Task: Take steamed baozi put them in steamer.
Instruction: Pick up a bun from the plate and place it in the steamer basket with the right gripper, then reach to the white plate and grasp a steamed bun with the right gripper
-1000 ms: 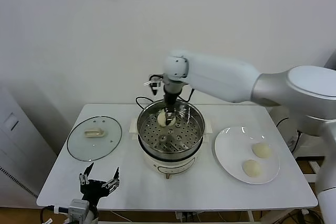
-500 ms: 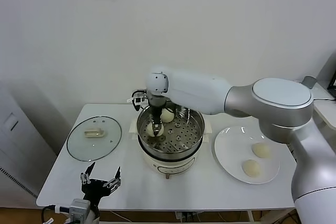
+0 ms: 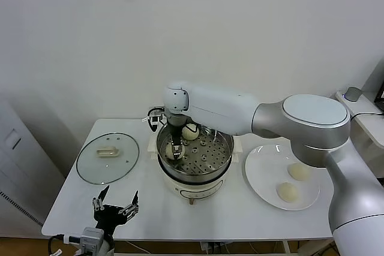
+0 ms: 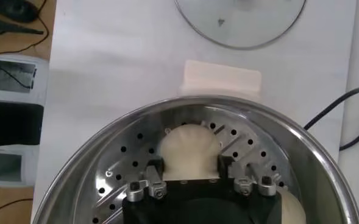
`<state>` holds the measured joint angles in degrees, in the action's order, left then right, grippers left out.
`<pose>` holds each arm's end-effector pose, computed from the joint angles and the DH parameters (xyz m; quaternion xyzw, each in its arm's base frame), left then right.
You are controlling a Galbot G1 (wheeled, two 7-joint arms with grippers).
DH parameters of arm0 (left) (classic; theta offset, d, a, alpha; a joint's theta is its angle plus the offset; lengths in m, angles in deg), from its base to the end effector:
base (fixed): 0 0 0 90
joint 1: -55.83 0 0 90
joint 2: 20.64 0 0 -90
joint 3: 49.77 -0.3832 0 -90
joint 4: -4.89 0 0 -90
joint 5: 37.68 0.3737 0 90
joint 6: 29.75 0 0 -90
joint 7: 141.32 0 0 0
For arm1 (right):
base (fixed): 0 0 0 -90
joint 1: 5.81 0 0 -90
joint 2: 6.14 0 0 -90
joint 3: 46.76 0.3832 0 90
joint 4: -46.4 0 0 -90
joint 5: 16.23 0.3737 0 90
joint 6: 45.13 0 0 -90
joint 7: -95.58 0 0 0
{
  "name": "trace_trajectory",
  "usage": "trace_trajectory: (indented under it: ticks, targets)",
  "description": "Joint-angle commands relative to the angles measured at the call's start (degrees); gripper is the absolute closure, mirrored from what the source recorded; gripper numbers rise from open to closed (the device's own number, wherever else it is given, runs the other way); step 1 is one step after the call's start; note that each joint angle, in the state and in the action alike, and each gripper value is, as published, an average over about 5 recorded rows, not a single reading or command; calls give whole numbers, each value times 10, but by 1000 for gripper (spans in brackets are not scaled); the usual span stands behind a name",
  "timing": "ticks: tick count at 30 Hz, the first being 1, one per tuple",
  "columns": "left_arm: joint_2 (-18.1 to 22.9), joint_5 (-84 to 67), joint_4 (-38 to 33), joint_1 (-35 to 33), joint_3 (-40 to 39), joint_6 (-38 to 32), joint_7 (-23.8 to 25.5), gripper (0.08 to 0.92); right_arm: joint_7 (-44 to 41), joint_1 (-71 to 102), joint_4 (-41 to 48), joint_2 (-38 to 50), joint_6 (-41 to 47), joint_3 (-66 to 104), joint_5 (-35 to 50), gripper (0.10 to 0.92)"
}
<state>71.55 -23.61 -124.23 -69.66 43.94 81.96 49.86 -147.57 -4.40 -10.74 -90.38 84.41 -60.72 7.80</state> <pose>0.1496 0.0131 -0.2885 -0.0316 -0.9795 -0.1005 0.1714 0.6115 0.2443 -0.0908 0.5322 -0.5102 0.5339 0.4139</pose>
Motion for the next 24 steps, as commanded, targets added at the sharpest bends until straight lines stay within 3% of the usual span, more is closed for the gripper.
trace_trajectory:
  ticks: [1,6,14,24]
  targets:
    - [27,4,-1,-1,-3,0,0,177,-2,-27,-48,51,1,6,-1,272]
    - [28,8,-2,-1,-6,1,1,177,-20,-88,-125,146,-6,6,6,206]
    - [26,-22,-8,-3,-1,5,8,177,-73,-214,-247,372,-65,-28,5,203]
    - [27,-40,-11,-14,4,5,17,177,-120,-160,-315,583,-166,-20,-107,203]
